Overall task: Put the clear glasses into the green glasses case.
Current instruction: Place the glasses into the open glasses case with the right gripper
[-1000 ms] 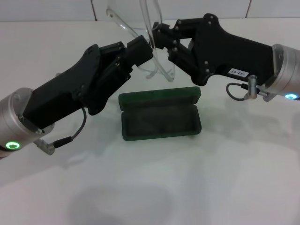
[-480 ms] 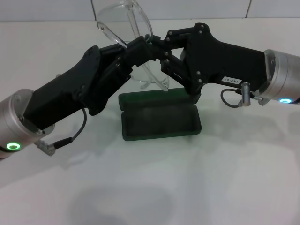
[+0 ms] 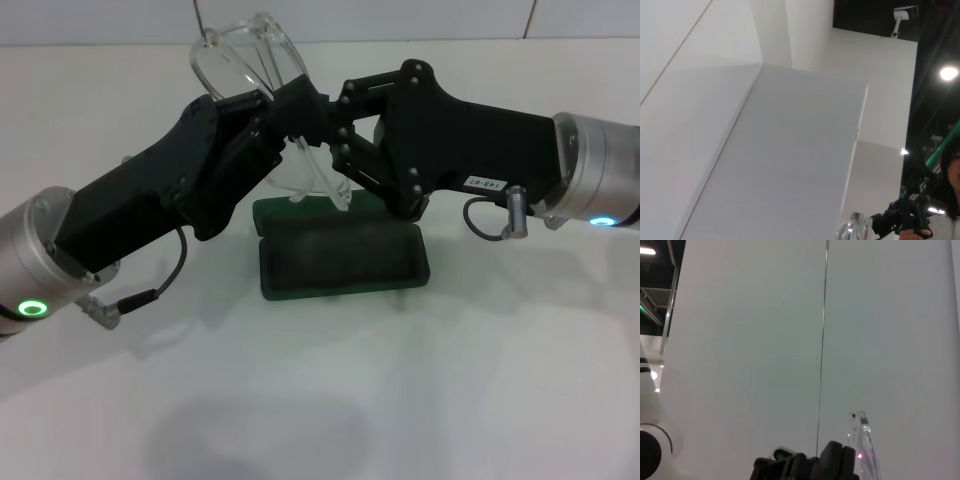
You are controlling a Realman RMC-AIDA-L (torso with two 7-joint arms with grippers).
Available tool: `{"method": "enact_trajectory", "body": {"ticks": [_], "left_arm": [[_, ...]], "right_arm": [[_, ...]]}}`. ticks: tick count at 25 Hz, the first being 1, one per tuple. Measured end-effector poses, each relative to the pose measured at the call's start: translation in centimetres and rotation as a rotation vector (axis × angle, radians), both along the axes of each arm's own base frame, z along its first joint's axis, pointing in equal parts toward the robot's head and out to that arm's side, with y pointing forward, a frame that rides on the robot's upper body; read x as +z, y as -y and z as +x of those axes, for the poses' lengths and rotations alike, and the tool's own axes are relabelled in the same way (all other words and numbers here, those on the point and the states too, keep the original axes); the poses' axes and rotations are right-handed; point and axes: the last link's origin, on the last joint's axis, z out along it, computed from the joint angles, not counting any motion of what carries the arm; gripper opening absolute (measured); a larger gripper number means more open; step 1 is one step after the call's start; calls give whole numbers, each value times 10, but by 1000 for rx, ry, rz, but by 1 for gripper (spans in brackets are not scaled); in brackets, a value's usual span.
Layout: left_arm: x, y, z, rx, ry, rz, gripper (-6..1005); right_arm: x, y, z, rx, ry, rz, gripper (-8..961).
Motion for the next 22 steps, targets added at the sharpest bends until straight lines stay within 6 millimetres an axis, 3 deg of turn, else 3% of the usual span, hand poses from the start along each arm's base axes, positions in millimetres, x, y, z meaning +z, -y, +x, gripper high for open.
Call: {"method": "enact_trajectory", "body": {"ticks": [22], "left_arm": [[-1,0,-2,9,-3,-3,56]], "right_arm": [[3,-3,5,-28,-11,45,63]]}}
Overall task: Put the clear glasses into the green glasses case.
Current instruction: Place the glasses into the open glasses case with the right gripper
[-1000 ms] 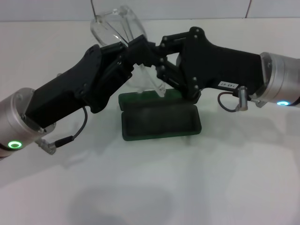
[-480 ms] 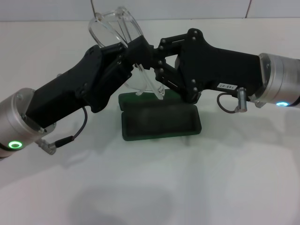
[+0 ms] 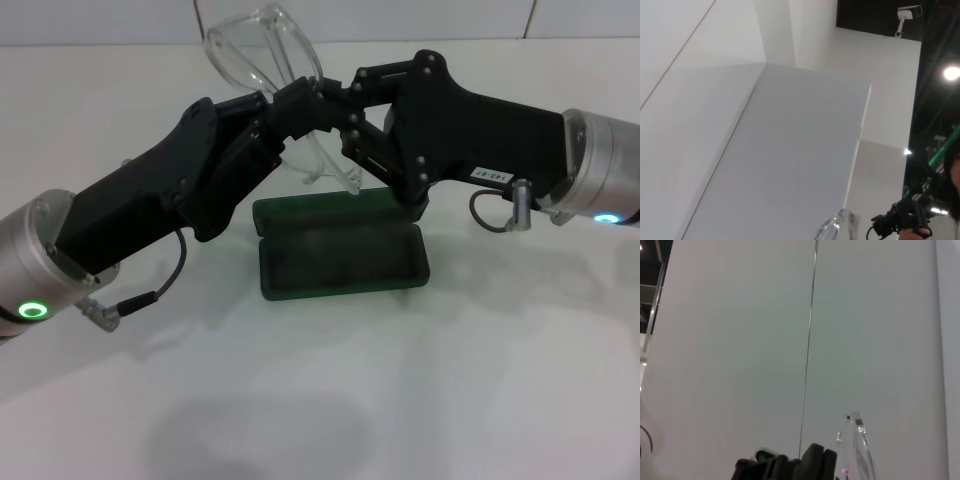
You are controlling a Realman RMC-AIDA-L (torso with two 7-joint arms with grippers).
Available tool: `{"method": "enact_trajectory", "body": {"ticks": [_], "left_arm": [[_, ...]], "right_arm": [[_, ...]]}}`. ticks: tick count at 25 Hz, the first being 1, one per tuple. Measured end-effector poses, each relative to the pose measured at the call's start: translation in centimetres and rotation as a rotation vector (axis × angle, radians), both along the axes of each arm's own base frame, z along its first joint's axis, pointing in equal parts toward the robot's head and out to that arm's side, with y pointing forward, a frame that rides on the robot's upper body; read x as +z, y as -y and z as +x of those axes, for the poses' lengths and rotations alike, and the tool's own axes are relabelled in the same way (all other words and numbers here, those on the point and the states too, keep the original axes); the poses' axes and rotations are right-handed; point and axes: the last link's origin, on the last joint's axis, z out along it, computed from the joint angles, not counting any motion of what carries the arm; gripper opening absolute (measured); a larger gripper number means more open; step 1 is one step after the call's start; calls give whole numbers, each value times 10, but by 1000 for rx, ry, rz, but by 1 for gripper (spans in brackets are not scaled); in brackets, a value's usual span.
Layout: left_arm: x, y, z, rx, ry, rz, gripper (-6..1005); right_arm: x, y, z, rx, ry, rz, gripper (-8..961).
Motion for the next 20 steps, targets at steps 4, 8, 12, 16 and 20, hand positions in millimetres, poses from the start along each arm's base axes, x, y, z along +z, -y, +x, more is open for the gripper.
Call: {"method": "enact_trajectory", "body": {"ticks": [4,8,12,16,20], "left_arm": [[0,1,-1,4,0,0,56],[0,2,-3,10,-1,-1,56],[0,2,-3,10,0,-1,56],[-1,2,-3,9,0,-2,56],[-1,3,-3,8,1,-2,56]], "right_arm": [[1,-1,0,-7,-9,5,63],[0,0,0,-3,-7,0,63],[-2,3,-1,10,-1,-17,63],[-7,7,-2,27,17,-41,63],[-9,8,-3,33,22,-46,63]]}}
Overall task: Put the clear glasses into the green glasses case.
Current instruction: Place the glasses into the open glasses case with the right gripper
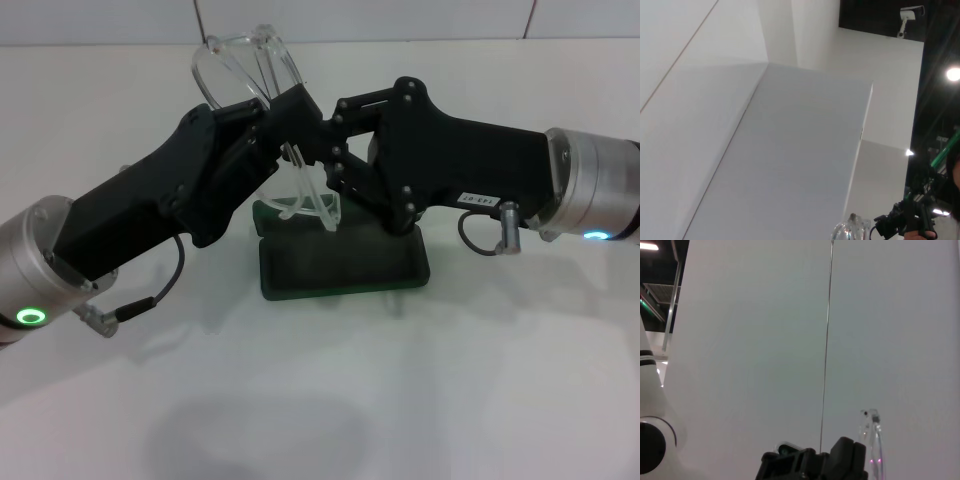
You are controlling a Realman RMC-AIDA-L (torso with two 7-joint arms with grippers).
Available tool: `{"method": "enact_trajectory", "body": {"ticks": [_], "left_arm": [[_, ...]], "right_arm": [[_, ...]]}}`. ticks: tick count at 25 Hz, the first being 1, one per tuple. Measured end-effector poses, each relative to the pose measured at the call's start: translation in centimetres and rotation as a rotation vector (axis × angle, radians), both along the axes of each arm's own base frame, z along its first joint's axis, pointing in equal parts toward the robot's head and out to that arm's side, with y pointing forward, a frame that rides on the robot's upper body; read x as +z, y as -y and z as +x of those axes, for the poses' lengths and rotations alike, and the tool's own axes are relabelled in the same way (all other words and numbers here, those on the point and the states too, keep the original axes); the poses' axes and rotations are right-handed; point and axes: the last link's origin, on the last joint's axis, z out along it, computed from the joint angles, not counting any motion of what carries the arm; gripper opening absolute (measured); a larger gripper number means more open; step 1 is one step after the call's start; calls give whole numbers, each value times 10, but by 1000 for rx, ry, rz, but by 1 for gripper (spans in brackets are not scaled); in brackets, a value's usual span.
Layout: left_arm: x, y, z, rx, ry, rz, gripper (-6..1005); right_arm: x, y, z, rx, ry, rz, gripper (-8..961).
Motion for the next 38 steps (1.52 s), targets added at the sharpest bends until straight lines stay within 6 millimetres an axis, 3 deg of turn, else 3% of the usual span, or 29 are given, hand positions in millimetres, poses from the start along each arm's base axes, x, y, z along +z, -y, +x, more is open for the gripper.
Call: {"method": "enact_trajectory", "body": {"ticks": [16,25,33,38], "left_arm": [[0,1,-1,3,-1,-1,57],[13,6,-17,38,-15,33,57],[70,9,-65,173,-51,195,57],[96,17,-76,186,-66,268,57]], "right_arm": [[11,-5,5,-43,-50,65,63],[34,-15,15,-76,-41,156,63],[49,-9,-4,-56,458,163,63],[51,-5,-13,-116,749,192,63]]}}
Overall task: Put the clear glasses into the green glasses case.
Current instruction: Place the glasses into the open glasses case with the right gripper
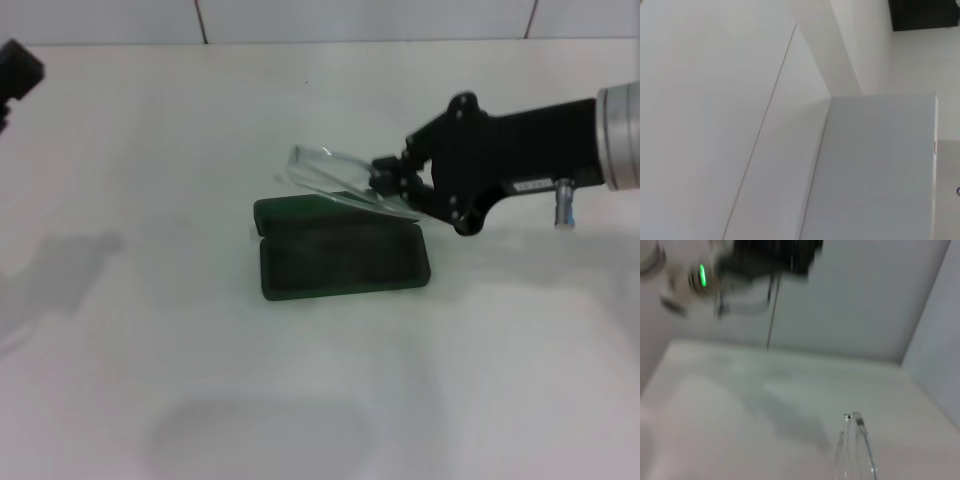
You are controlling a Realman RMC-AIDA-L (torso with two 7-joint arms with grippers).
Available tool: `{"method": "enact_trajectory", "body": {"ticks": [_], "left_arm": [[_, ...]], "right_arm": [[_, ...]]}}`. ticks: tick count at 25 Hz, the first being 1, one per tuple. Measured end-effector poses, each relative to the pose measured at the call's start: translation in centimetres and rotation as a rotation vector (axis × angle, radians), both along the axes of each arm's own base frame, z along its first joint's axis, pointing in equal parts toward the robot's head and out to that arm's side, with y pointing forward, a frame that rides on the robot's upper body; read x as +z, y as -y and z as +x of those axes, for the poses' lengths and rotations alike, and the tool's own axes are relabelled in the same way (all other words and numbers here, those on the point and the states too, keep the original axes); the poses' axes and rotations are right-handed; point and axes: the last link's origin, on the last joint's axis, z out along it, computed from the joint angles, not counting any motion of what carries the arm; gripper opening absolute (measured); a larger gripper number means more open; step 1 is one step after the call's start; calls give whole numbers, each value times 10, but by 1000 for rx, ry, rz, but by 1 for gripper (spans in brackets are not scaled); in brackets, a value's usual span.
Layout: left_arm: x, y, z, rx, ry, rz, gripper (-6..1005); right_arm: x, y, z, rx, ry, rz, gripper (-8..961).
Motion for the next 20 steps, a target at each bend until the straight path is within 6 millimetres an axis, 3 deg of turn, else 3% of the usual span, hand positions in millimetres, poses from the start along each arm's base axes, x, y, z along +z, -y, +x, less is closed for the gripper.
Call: {"method": "enact_trajectory", "body": {"ticks": [7,14,20], "left_arm": [[-1,7,-3,10,-3,21,57],[-9,6,1,1,4,9,57],[-13,7,1,6,12,2,57]], "right_arm": [[-13,-14,-9,-44,229,3,63],[-48,-31,-18,-1,366,-40,63],[-70,-30,-16,67,455,-17,62]]}}
